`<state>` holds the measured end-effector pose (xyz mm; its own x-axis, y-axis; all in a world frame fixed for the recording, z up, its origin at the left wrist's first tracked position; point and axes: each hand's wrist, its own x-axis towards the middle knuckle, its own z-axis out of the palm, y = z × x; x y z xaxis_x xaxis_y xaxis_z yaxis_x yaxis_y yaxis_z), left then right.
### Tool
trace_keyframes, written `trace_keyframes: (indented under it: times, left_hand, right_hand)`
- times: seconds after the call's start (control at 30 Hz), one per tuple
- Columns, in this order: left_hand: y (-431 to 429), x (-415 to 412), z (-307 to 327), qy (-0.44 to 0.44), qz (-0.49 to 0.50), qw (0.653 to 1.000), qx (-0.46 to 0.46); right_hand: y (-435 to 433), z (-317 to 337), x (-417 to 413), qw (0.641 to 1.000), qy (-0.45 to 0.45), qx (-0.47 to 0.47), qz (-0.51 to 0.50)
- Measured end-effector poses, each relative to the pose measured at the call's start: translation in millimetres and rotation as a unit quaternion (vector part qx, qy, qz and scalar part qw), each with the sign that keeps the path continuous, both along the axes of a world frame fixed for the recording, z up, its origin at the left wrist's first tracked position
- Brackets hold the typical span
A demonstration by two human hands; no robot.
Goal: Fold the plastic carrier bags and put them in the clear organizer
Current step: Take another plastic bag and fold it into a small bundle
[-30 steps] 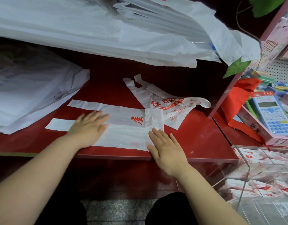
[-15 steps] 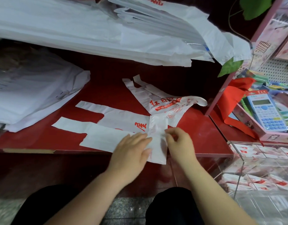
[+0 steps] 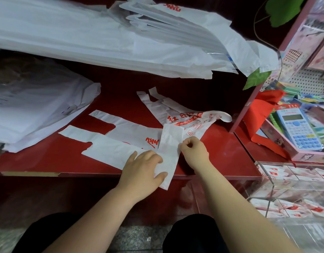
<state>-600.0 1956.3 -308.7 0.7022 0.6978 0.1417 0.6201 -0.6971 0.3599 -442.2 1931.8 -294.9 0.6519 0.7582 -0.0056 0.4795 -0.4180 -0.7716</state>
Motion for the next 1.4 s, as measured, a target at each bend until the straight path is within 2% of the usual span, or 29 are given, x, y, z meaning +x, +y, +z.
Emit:
trace_keyframes:
  times: [0.1, 0.2, 0.33, 0.43, 0.57, 0.67, 0.73, 0.87, 1.0, 1.07, 1.1, 1.17, 1.2, 1.27, 1.33, 1.4]
  left_hand:
    - [5, 1, 0, 0.012, -0.022, 1.0, -0.006]
    - [13, 2, 3, 0.015, -0.039, 0.999, -0.014]
    - [23, 3, 6, 0.015, -0.042, 0.998, -0.039]
    - [25, 2, 5, -0.004, -0.034, 0.999, -0.041]
    - [16, -2, 10, -0.092, 0.054, 0.993, -0.059]
    - [14, -7, 4, -0.153, 0.107, 0.982, -0.018]
    - [17, -9, -1, -0.164, 0.12, 0.979, -0.018]
    - [17, -13, 0, -0.188, 0.102, 0.973, -0.085]
    - [18, -23, 3, -0.178, 0.055, 0.972, -0.145]
    - [20, -28, 0, -0.2, 0.068, 0.964, -0.163]
    - [21, -31, -3, -0.235, 0.088, 0.959, -0.128]
    - [24, -34, -7, -0.276, 0.134, 0.952, 0.017]
    - [24, -34, -7, -0.272, 0.127, 0.95, 0.082]
    - [23, -25, -5, -0.227, 0.053, 0.96, 0.157]
    - [19, -8, 6, -0.145, -0.03, 0.975, 0.168]
    - [17, 7, 16, -0.066, -0.053, 0.986, 0.141]
  right_hand:
    - [-2, -3, 0, 0.993, 0.087, 0.073, 0.03]
    - [0, -3, 1, 0.986, 0.136, 0.069, 0.074]
    - [3, -4, 4, 0.992, 0.064, 0.047, 0.093]
    - [0, -7, 2, 0.987, 0.001, 0.079, 0.137]
    - [-2, -15, 2, 0.966, -0.092, 0.098, 0.219]
    - [-5, -20, 4, 0.953, -0.14, 0.101, 0.25]
    - [-7, -21, 5, 0.947, -0.16, 0.099, 0.261]
    - [-7, -24, 4, 0.938, -0.192, 0.106, 0.269]
    - [-8, -27, 2, 0.94, -0.172, 0.123, 0.268]
    - [-9, -29, 2, 0.942, -0.161, 0.124, 0.268]
    - [-10, -29, 1, 0.941, -0.165, 0.123, 0.27]
    - [-10, -30, 0, 0.933, -0.198, 0.124, 0.275]
    - [-11, -31, -2, 0.926, -0.223, 0.126, 0.277]
    - [-11, -29, -4, 0.906, -0.285, 0.137, 0.282]
    - [-11, -27, -6, 0.879, -0.348, 0.141, 0.295]
    - [-11, -25, -6, 0.86, -0.378, 0.137, 0.316]
